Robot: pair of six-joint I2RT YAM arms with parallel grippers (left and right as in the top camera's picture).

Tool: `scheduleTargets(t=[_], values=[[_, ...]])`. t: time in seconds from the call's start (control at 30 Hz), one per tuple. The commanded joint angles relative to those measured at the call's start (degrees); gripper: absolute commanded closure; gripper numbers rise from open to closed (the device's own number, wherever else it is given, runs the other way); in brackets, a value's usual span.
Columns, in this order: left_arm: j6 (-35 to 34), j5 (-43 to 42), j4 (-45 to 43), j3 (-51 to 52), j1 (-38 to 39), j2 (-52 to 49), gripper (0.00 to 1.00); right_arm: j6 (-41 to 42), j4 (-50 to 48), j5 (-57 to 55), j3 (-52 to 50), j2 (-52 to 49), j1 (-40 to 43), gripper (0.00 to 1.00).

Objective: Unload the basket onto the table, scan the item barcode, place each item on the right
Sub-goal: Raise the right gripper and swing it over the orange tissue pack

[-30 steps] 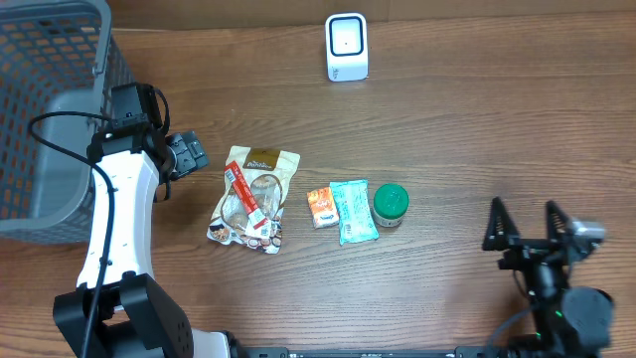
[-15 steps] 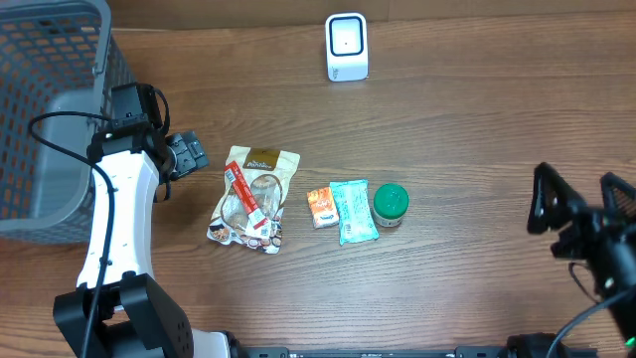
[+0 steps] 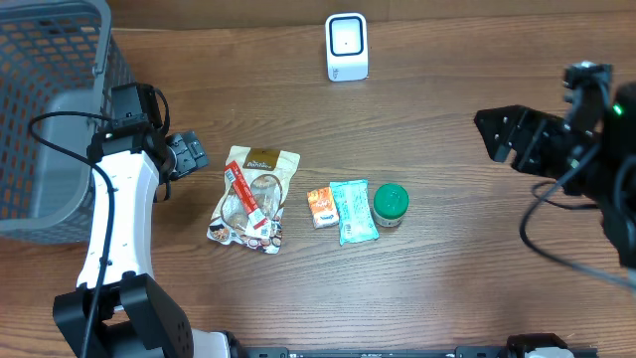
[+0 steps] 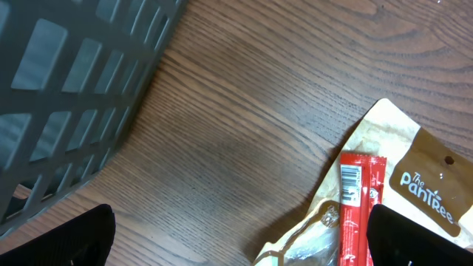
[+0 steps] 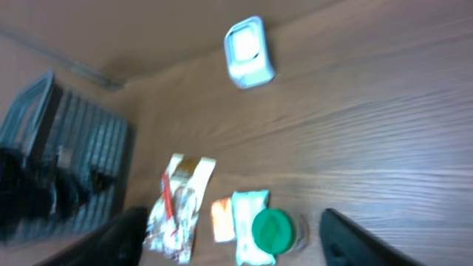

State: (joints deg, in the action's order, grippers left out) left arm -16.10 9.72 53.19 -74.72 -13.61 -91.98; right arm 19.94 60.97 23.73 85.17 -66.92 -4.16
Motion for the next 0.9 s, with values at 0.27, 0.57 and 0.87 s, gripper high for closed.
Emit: scheduleTargets(t=[0.27, 0.57, 0.87], values=[[0.66, 0.79, 0.11, -0.33, 0.13, 0.48, 0.0, 0.22, 1.11, 15.19, 1.09, -11.69, -2.01, 0.69], [0.66, 0.79, 0.11, -0.33, 0.13, 0.48, 0.0, -0.24, 2.58, 13.29, 0.68, -13.62, -5.27, 0.66], [0.66, 0.79, 0.11, -0.33, 0.13, 0.48, 0.0, 4.35, 1.73, -11.13, 0.68, -15.15, -22.56, 0.6]])
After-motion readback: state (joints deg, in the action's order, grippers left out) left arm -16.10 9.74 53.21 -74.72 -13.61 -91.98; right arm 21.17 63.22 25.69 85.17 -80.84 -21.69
